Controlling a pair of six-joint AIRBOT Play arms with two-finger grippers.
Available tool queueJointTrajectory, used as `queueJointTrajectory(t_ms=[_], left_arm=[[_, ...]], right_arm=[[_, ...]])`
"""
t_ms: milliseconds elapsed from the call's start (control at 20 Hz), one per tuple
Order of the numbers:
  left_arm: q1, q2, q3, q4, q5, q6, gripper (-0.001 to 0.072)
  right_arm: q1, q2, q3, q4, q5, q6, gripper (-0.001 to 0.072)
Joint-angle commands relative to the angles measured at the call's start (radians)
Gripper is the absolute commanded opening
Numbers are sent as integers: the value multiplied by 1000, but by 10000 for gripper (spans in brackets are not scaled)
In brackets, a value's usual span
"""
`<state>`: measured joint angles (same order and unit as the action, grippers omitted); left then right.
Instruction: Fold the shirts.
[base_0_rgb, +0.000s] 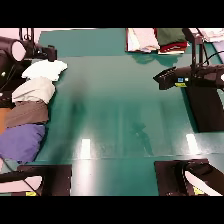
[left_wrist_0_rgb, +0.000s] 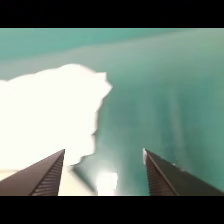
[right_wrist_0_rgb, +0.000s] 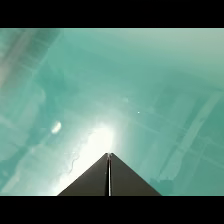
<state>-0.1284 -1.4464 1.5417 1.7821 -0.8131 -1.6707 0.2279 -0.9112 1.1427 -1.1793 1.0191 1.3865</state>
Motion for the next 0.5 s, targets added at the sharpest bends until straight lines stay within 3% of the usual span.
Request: queueJointTrajectory(t_ms=[0,150,450], left_arm=[[118,-168,0,16,47,-6,591],[171,-274,0,10,85,-14,592],[187,-348,0,-27,282,-34,591]], right_arm=[[1,1,1,0,3,0,17],[1,1,1,0,3,0,17],[1,1,0,1,5,0,17]])
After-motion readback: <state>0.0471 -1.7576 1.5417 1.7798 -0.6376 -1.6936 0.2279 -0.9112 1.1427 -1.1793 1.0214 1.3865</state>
